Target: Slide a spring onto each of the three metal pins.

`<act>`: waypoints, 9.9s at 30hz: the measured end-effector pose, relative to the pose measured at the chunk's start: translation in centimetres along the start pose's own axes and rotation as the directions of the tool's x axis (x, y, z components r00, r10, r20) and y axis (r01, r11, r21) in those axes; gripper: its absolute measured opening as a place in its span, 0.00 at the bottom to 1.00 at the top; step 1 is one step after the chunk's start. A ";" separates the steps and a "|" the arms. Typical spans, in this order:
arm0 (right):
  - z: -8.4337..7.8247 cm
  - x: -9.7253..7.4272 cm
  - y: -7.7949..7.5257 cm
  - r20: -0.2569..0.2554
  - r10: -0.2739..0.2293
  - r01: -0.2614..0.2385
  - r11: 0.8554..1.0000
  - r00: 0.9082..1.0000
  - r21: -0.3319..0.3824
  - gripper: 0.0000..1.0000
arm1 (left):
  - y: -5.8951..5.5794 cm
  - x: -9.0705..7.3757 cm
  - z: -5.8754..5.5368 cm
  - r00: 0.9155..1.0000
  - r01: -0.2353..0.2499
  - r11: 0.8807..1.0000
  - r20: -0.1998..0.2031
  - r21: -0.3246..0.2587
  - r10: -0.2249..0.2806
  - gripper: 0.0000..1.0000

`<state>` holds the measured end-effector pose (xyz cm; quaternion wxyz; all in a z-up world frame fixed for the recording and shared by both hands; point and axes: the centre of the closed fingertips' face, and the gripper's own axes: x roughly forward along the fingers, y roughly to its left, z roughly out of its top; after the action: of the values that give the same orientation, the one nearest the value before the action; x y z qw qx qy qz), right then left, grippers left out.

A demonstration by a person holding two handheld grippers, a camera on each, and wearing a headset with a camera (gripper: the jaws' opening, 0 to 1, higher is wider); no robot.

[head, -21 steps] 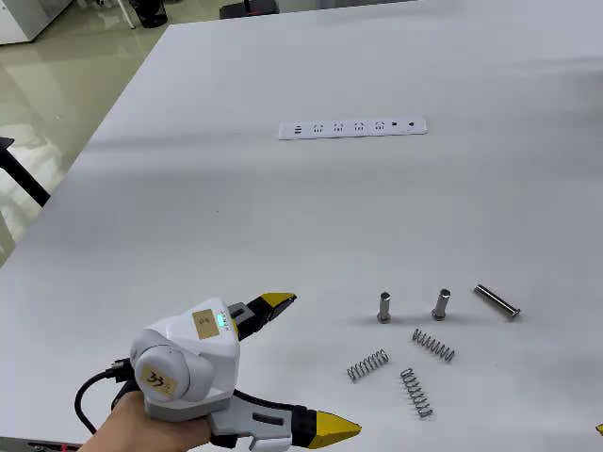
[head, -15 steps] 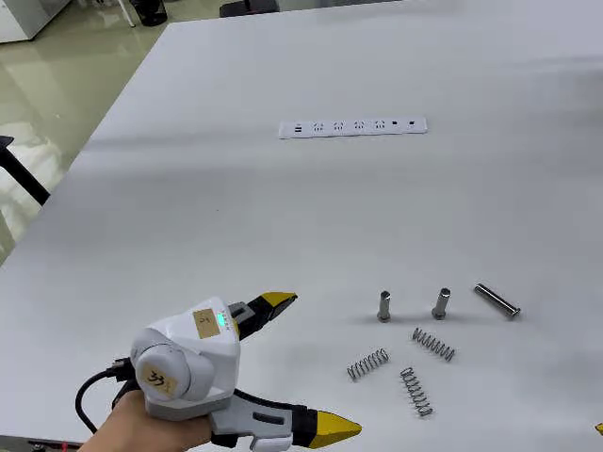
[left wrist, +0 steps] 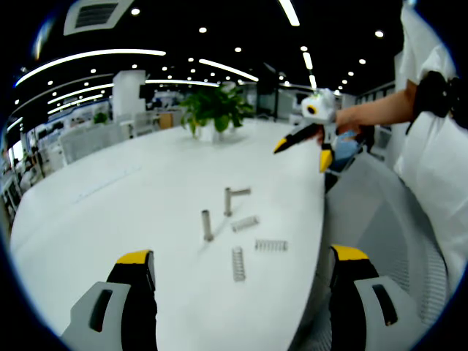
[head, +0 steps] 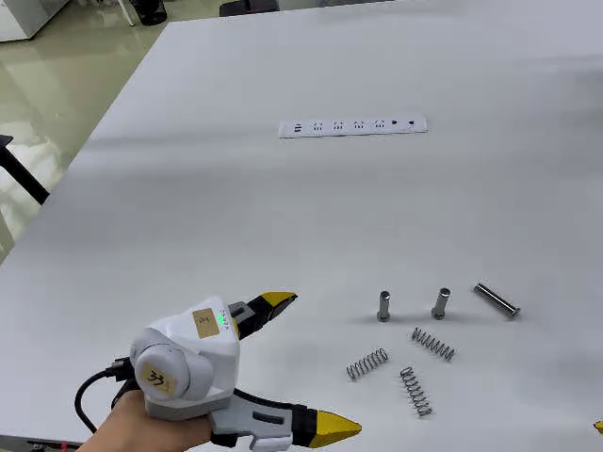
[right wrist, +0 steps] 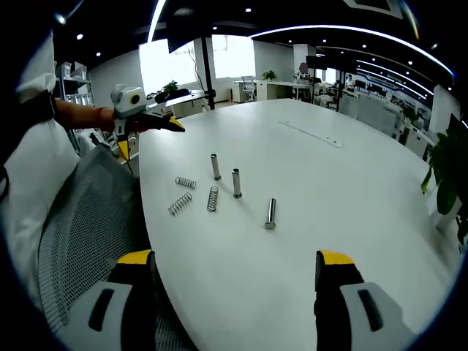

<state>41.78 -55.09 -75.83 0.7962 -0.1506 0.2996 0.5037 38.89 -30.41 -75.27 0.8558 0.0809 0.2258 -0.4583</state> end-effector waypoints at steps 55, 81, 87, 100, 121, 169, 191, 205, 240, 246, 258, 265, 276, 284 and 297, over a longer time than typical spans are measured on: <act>5.2 11.7 -6.0 -0.354 0.049 -0.061 0.998 0.934 -0.024 0.32 | 1.5 -0.2 0.6 0.998 0.009 0.999 0.060 -0.054 -0.006 1.00; 2.3 15.1 -6.4 -0.493 0.076 -0.054 0.997 0.867 0.057 0.18 | 2.3 0.5 0.1 0.997 0.022 0.995 0.079 -0.101 -0.014 1.00; 2.0 15.2 -6.5 -0.522 0.070 -0.052 0.997 0.850 0.050 0.15 | 2.5 0.5 -0.1 0.997 0.020 0.994 0.082 -0.110 -0.011 1.00; 1.9 15.4 -6.3 -0.544 0.047 -0.033 0.999 0.838 0.037 0.11 | 2.5 0.6 -0.4 0.996 0.020 0.992 0.090 -0.123 -0.009 1.00; 1.9 15.5 -6.1 -0.566 0.008 -0.028 0.999 0.824 -0.027 0.09 | 2.2 0.5 -0.6 0.996 0.019 0.991 0.094 -0.130 -0.007 1.00; 4.1 12.4 -5.2 -0.435 0.003 -0.018 0.999 0.900 -0.031 0.09 | 2.0 0.8 -0.1 0.995 0.025 0.991 0.096 -0.129 -0.013 1.00; 4.0 10.9 -5.4 -0.343 -0.030 0.034 0.999 0.939 0.006 0.09 | 2.0 0.7 0.5 0.996 0.030 0.993 0.087 -0.113 -0.021 1.00; 3.9 10.0 -5.4 -0.319 -0.043 0.054 0.998 0.947 0.024 0.09 | 1.8 0.7 0.6 0.996 0.031 0.993 0.082 -0.114 -0.021 1.00; 2.7 7.8 -5.4 -0.260 -0.084 0.106 0.992 0.962 0.071 0.09 | 1.5 1.1 1.1 0.997 0.038 0.994 0.076 -0.100 -0.030 1.00; 2.6 7.7 -5.3 -0.260 -0.085 0.108 0.991 0.962 0.075 0.09 | 1.4 1.1 1.2 0.996 0.039 0.994 0.078 -0.101 -0.031 1.00; 2.7 8.0 -5.1 -0.247 -0.080 0.105 0.991 0.966 0.086 0.09 | 1.3 1.3 1.2 0.996 0.042 0.994 0.081 -0.104 -0.034 1.00; 2.9 8.2 -4.9 -0.242 -0.076 0.099 0.991 0.967 0.088 0.09 | 1.3 1.3 1.2 0.996 0.041 0.994 0.083 -0.105 -0.033 1.00; 3.4 8.4 -4.7 -0.221 -0.080 0.102 0.991 0.972 0.088 0.08 | 1.2 1.4 1.2 0.996 0.045 0.994 0.083 -0.103 -0.037 1.00; 3.4 8.4 -4.7 -0.224 -0.076 0.098 0.991 0.972 0.090 0.08 | 1.2 1.4 1.3 0.996 0.047 0.994 0.085 -0.103 -0.038 1.00; 3.4 8.5 -4.8 -0.224 -0.077 0.099 0.991 0.972 0.092 0.09 | 1.2 1.5 1.4 0.996 0.049 0.994 0.085 -0.099 -0.041 1.00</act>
<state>49.82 -49.37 -78.83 0.7864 -0.1774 0.4044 0.4320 40.98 -31.33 -74.80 0.8569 0.0135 0.2146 -0.4686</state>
